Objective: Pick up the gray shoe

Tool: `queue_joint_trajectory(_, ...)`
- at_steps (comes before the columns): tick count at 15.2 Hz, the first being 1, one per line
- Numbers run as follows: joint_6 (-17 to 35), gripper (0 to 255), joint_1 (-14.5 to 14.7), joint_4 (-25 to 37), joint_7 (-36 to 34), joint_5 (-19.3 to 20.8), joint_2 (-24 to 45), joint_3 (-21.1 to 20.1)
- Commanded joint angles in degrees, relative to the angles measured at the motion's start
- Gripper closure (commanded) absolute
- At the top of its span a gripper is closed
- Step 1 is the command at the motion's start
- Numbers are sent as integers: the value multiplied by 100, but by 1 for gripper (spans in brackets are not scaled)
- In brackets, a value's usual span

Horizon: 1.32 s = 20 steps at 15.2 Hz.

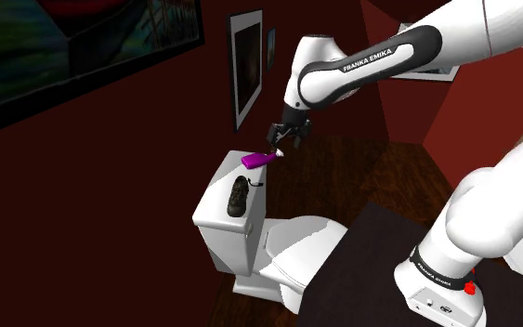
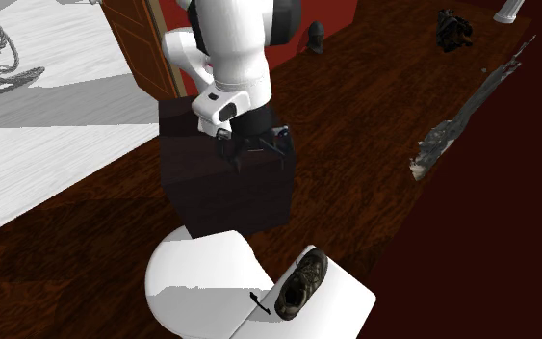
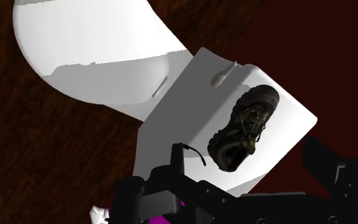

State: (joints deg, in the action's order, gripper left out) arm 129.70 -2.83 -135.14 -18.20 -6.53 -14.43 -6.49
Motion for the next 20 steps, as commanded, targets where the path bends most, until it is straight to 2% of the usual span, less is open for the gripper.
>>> queue_joint_trajectory(1,358,0,-1,91,-223,-65,447,-55)
queue_joint_trajectory(11,1490,0,75,1180,-1208,-288,2656,-143)
queue_joint_trajectory(20,1955,0,211,2718,-1894,-546,4610,-81)
